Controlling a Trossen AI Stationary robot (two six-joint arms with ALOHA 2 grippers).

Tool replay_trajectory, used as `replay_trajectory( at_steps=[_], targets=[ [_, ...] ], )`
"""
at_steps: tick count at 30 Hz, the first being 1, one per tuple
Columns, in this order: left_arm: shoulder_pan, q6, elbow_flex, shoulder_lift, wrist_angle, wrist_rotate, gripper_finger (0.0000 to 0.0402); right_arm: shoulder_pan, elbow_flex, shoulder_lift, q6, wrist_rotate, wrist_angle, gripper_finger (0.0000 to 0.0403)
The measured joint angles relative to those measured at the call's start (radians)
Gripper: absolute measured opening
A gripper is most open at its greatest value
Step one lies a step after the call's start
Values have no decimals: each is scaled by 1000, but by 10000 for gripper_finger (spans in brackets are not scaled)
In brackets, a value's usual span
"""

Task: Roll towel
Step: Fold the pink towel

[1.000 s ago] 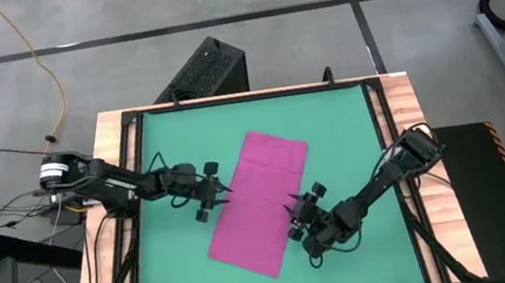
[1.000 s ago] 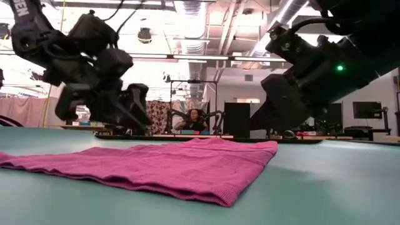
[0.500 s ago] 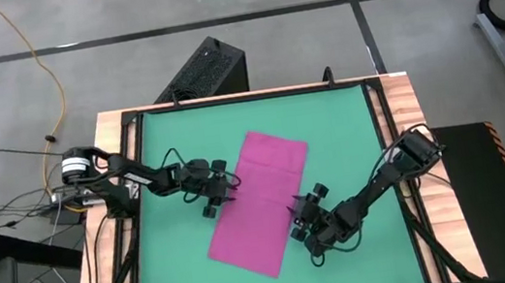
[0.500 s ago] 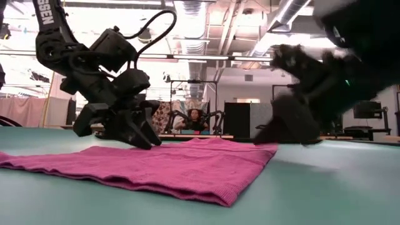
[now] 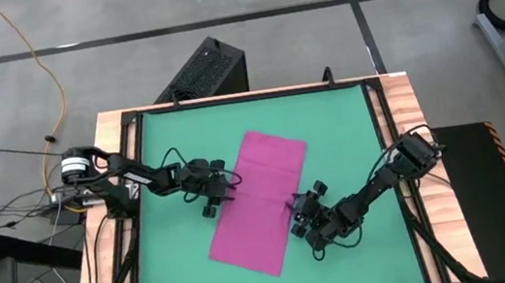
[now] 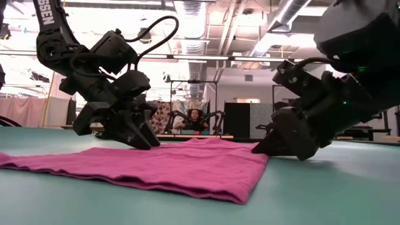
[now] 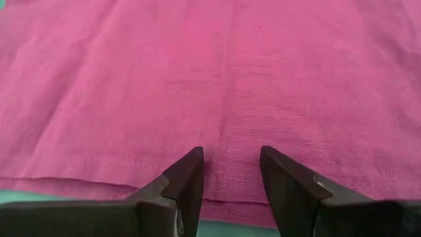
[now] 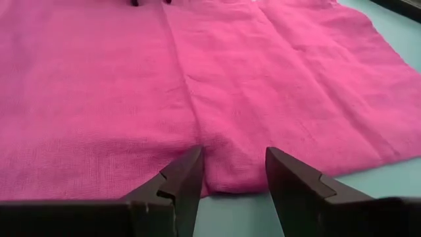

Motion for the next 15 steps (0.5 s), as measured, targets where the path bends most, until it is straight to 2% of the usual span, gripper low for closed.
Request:
replay_trajectory(
  at_steps=[8,15],
  targets=[
    [3,-10,0,0,-14,-3,142,66,-3,-76,-97,178,33,181],
    [3,-10,-1,0,-16,-4,142,47,-2,-78,-159,152,102,180]
  ],
)
